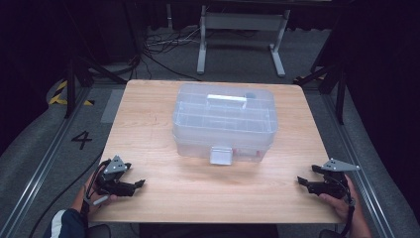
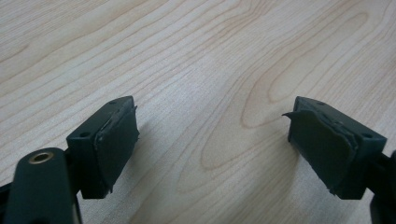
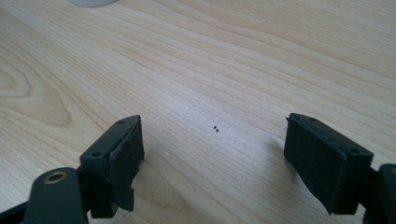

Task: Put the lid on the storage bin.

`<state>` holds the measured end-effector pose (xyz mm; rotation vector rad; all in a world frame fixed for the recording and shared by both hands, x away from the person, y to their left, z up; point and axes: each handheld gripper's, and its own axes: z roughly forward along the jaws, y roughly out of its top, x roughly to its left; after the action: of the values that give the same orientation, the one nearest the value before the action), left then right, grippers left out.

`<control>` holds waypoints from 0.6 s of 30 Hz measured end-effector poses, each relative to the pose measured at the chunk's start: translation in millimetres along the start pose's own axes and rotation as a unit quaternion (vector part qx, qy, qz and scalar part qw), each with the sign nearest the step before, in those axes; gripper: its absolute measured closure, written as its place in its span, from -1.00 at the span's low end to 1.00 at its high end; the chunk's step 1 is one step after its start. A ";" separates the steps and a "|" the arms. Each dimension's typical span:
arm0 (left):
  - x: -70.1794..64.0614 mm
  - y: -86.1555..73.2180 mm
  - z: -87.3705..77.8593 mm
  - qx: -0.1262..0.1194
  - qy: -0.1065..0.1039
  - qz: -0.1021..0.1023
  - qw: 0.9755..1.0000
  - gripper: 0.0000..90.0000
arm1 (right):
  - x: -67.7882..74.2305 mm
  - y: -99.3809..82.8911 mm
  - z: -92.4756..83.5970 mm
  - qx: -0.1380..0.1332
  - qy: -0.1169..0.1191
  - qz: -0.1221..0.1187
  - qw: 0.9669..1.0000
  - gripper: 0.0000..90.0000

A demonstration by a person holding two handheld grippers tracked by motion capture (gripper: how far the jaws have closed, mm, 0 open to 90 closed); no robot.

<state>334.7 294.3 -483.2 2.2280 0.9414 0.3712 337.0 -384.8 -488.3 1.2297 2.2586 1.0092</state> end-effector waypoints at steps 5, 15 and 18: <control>-0.1 -0.1 0.2 0.000 -0.003 -0.002 1.000 -0.64 | -0.1 0.1 0.0 0.001 0.000 0.000 1.000 -0.55; 0.0 0.2 0.7 0.001 -0.006 -0.004 1.000 -0.66 | -0.1 0.1 0.0 0.001 0.000 0.000 1.000 -0.55; -0.2 0.3 0.9 0.000 -0.005 -0.004 1.000 -0.66 | -0.1 0.1 0.0 0.001 0.000 0.000 1.000 -0.55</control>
<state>335.2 293.6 -483.7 2.2237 0.9456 0.3550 337.1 -384.9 -488.2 1.2296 2.2598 1.0080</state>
